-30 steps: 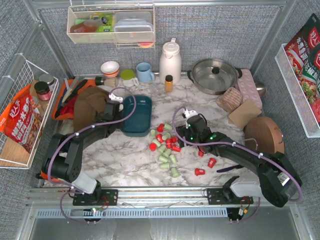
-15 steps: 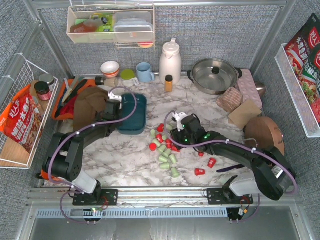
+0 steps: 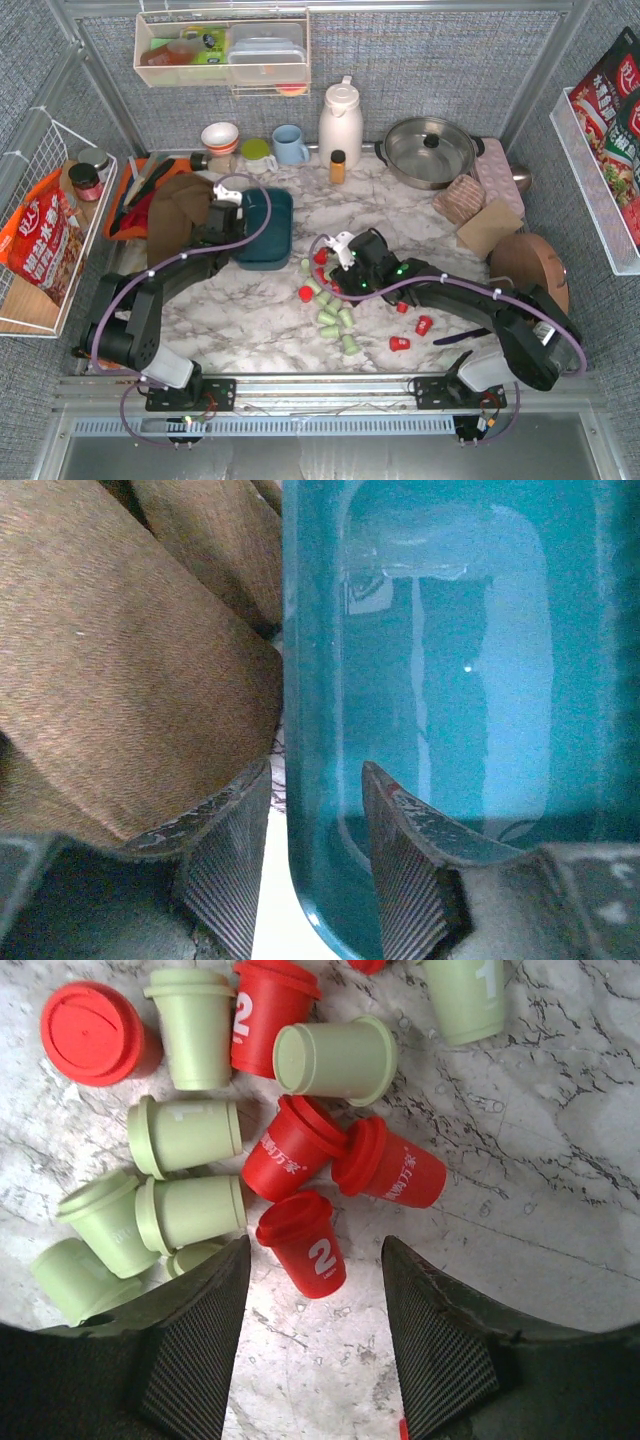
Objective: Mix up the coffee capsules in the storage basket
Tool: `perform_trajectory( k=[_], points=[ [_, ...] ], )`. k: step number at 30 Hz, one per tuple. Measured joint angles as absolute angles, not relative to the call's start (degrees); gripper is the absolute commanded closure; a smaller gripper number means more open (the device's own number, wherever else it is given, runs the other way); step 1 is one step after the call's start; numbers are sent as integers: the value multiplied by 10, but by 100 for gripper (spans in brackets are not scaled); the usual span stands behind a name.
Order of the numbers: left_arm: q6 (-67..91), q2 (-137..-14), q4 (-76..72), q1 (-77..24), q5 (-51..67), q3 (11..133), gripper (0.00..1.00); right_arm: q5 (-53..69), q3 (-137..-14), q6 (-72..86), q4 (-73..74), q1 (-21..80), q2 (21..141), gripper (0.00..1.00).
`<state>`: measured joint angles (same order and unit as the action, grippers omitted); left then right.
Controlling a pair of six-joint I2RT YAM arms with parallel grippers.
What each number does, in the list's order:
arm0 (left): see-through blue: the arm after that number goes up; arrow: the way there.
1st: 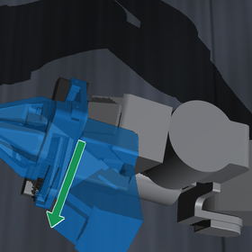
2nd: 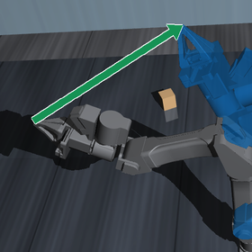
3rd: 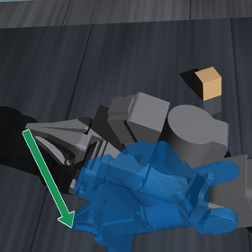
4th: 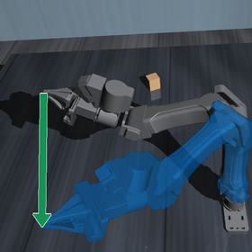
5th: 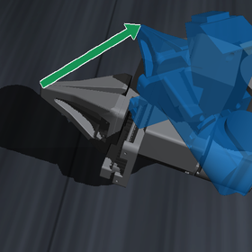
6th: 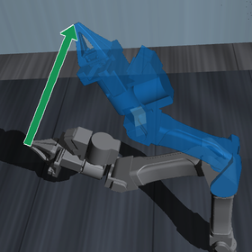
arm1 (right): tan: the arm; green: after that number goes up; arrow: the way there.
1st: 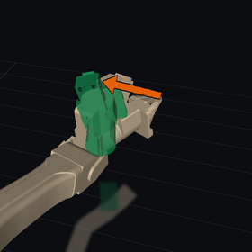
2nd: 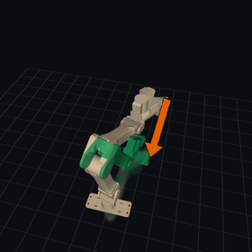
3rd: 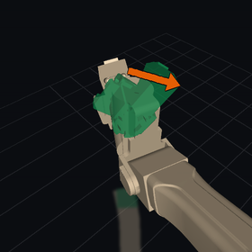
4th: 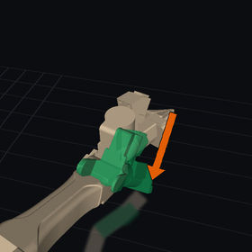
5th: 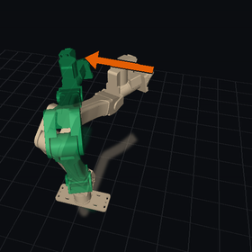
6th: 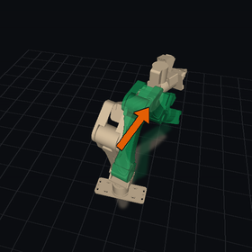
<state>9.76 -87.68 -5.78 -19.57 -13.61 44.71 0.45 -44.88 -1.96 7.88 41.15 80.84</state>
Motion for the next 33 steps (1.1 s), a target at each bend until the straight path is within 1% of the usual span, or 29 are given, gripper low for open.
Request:
perform_trajectory(
  k=[3,8,11,15,17,22,27,33],
  points=[
    [107,-858,-52,-196,-146,452,41,1,-450,-38,89,412,811,40],
    [126,-799,-46,-196,-152,463,36,5,-456,-70,98,413,818,40],
    [140,-763,-30,-197,-143,477,25,13,-471,-91,107,413,830,41],
    [156,-718,-7,-199,-107,498,17,26,-484,-106,118,413,846,43],
    [159,-698,1,-200,-91,504,14,32,-489,-109,126,413,853,43],
    [174,-668,-17,-201,-69,476,15,35,-507,-109,135,416,884,45],
    [193,-702,-18,-200,-63,454,17,34,-511,-101,139,419,912,50],
    [217,-777,-30,-199,-121,442,27,34,-512,-95,139,420,915,54]
  ],
)
